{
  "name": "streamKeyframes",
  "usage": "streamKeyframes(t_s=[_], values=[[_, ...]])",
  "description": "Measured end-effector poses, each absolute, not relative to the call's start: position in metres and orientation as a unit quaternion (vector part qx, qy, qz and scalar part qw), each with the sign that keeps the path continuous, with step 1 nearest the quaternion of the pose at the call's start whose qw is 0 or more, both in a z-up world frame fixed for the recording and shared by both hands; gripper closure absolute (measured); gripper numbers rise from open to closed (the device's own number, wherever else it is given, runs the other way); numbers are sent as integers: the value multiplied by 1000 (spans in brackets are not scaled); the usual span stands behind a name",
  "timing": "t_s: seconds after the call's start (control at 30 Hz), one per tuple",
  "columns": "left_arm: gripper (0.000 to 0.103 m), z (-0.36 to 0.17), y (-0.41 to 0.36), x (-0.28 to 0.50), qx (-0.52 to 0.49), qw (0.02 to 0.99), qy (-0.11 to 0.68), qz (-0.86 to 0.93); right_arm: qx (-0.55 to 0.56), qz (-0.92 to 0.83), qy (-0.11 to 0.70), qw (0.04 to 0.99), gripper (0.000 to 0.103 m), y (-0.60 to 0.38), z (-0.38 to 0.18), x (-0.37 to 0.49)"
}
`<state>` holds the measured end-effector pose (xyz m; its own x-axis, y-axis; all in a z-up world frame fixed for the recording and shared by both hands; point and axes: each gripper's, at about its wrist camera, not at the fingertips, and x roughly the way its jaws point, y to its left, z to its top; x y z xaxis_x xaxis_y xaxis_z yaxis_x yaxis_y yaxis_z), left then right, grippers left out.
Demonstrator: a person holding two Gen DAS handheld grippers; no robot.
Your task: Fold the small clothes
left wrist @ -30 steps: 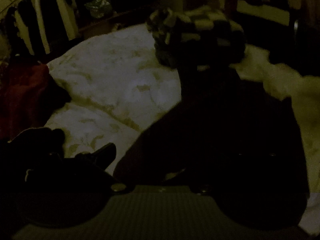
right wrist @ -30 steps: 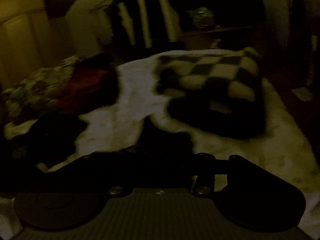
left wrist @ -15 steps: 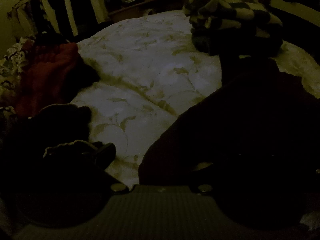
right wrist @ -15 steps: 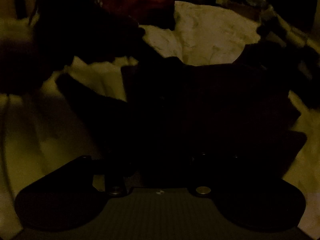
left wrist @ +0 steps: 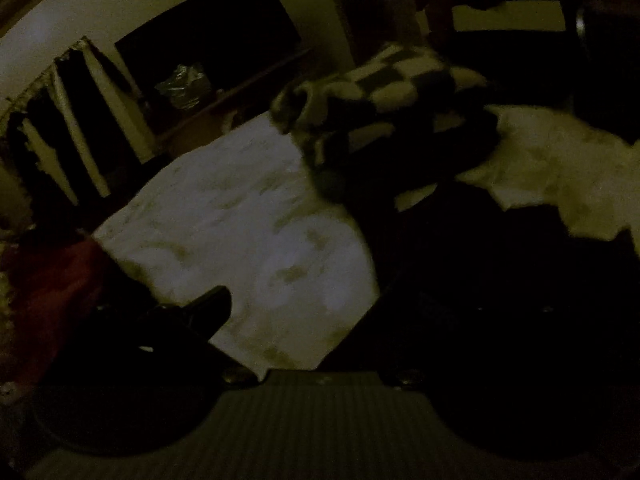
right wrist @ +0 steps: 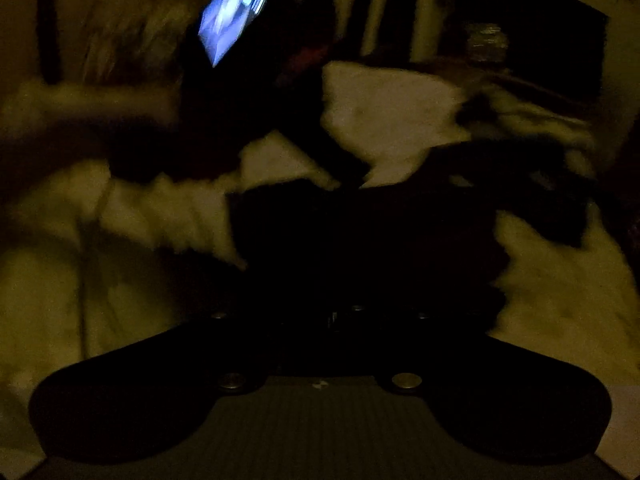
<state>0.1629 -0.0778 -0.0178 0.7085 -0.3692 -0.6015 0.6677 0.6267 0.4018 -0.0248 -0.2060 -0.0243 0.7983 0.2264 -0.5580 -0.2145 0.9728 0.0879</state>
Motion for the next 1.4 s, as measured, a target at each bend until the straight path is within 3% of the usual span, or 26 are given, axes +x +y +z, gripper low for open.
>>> streamKeyframes(t_s=[0.27,0.37,0.43,0.57,0.67,0.73,0.8,0.97,1.0,1.07,1.1,1.2,1.3,1.4], values=[[1,-17,-123,152,327,855,199,-351,68,27,317,946,97,-308,3,-94],[1,-11,-146,143,368,846,144,-359,69,60,336,937,96,-292,-9,-92],[1,-5,-154,144,372,836,122,-384,65,100,341,933,89,-274,-13,-88],[1,-1,-164,150,371,825,120,-410,79,186,342,918,90,-246,-18,-88],[1,-9,-166,149,395,810,98,-422,114,124,317,933,70,-257,-15,-89],[1,-18,-166,149,423,799,63,-422,124,61,296,945,42,-268,-11,-87],[1,-28,-166,148,457,777,21,-432,127,25,283,950,32,-269,-9,-82],[2,-35,-140,129,472,656,-131,-574,183,57,266,945,28,-256,-18,-66],[3,-34,-140,129,471,634,-133,-599,188,62,270,942,28,-252,-22,-63],[23,-27,-148,140,461,607,-93,-641,193,68,279,938,28,-247,-29,-60],[41,-21,-152,152,444,591,-62,-670,196,70,283,936,28,-248,-31,-61],[43,-10,-166,187,406,537,21,-739,208,58,290,932,28,-255,-35,-63],[43,-16,-173,196,455,514,-28,-726,227,47,285,930,28,-264,-37,-62],[50,-25,-185,201,499,437,-28,-748,242,47,286,926,28,-268,-41,-60]])
